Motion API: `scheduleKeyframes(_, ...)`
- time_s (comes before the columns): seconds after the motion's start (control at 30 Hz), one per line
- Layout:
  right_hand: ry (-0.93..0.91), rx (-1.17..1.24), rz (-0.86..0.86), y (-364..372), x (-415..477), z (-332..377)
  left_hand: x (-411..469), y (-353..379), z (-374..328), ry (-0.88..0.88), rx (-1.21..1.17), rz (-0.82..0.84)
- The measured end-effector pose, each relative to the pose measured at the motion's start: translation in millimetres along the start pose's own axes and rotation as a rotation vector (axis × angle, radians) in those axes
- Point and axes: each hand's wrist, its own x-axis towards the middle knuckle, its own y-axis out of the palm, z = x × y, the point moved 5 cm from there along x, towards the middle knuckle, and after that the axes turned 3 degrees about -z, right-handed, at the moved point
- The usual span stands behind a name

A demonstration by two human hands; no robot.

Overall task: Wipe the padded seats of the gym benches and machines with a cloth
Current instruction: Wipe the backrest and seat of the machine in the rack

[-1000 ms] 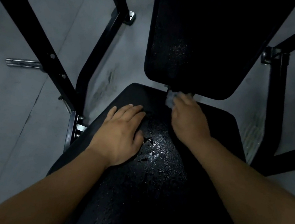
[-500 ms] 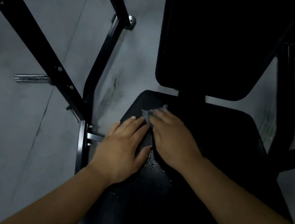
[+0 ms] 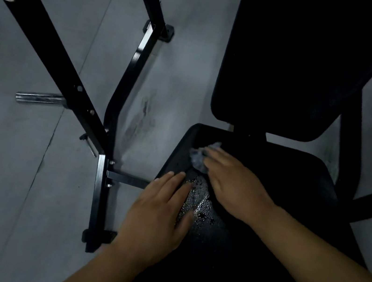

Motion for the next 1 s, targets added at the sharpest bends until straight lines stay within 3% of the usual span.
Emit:
scheduleKeyframes(0.17, 0.233, -0.04, -0.06, 10.9, 66.7, -29.8, -4.0, -4.4, 0.9, -0.043, -0.007, -0.056)
scheduleKeyframes(0.27, 0.103, -0.037, -0.037, 24.2, 70.0, 15.7, -10.3, -5.4, 0.4, -0.051, -0.013, -0.066)
scheduleKeyframes(0.37, -0.063, 0.021, 0.043, 10.3, 8.0, 18.3, -19.5, -5.4, 4.2, -0.022, -0.027, -0.059)
scheduleKeyframes(0.53, 0.234, -0.046, -0.074, 2.6, 18.0, -32.6, -24.7, -8.1, 11.4, -0.031, -0.057, -0.059)
scheduleKeyframes(0.63, 0.037, -0.071, -0.064, 25.1, 32.8, 47.0, -31.5, -13.3, 15.6, -0.041, -0.062, -0.058)
scheduleKeyframes(0.73, -0.087, 0.054, -0.04, 23.8, -27.8, 84.9, -42.0, -19.2, 19.4, 0.0, -0.083, -0.092)
scheduleKeyframes(0.8, -0.027, 0.023, -0.034, 10.9, -57.2, 65.1, -49.0, -20.5, 20.0, 0.021, -0.085, -0.109)
scheduleKeyframes(0.9, 0.175, -0.02, -0.057, 7.8, -26.4, 22.5, -50.4, -20.0, 19.9, 0.003, -0.095, -0.137)
scheduleKeyframes(1.0, 0.148, -0.037, -0.056, 25.0, -3.2, 62.8, -50.2, -17.1, 19.6, -0.028, -0.125, -0.122)
